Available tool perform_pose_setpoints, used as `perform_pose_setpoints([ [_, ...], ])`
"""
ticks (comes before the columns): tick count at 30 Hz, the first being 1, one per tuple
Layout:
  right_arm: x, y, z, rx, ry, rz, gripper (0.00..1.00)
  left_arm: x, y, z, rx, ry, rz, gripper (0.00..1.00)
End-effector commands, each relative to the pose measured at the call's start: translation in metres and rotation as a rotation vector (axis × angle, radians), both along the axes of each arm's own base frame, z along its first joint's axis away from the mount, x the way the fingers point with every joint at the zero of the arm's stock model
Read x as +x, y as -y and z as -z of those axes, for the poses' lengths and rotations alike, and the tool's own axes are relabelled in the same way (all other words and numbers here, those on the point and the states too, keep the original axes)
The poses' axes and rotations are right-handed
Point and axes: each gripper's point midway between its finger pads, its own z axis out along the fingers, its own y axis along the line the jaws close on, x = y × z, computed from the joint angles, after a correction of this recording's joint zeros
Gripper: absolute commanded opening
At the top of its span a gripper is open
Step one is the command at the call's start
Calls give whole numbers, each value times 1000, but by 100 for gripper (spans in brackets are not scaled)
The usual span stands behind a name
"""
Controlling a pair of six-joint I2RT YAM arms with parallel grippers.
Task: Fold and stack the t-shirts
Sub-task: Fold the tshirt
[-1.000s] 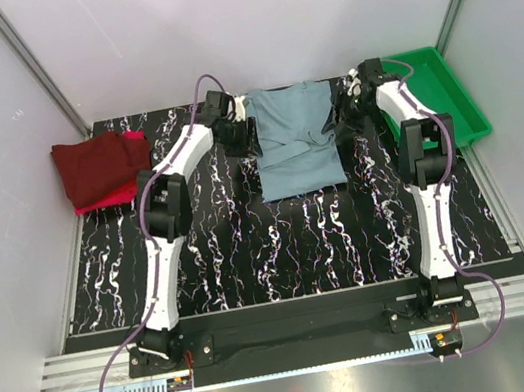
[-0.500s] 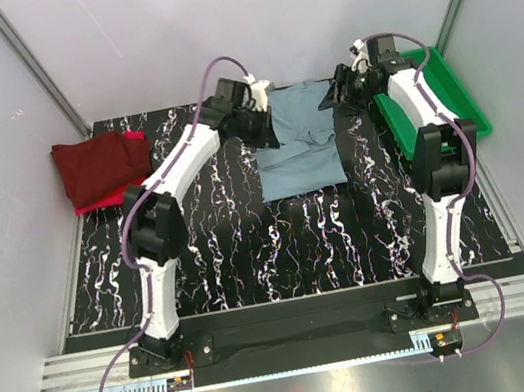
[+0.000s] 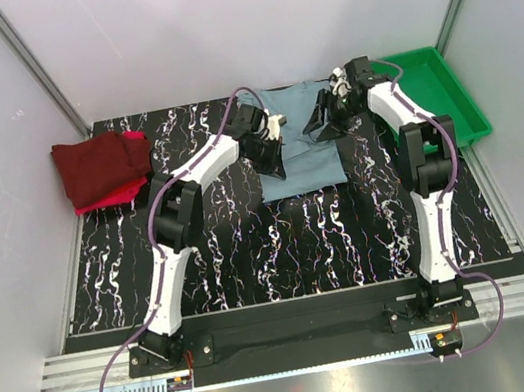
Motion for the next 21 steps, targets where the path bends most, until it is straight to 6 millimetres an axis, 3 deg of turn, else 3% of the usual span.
perform_pose_setpoints([
  [1, -6, -20, 0, 40, -9, -38, 61, 5, 11, -14, -46, 32, 4, 0],
  [13, -39, -43, 40, 33, -146, -76, 59, 3, 9, 0, -29, 2, -14, 0],
  [21, -26, -47, 61, 10, -141, -77, 59, 1, 5, 7, -14, -17, -25, 0],
])
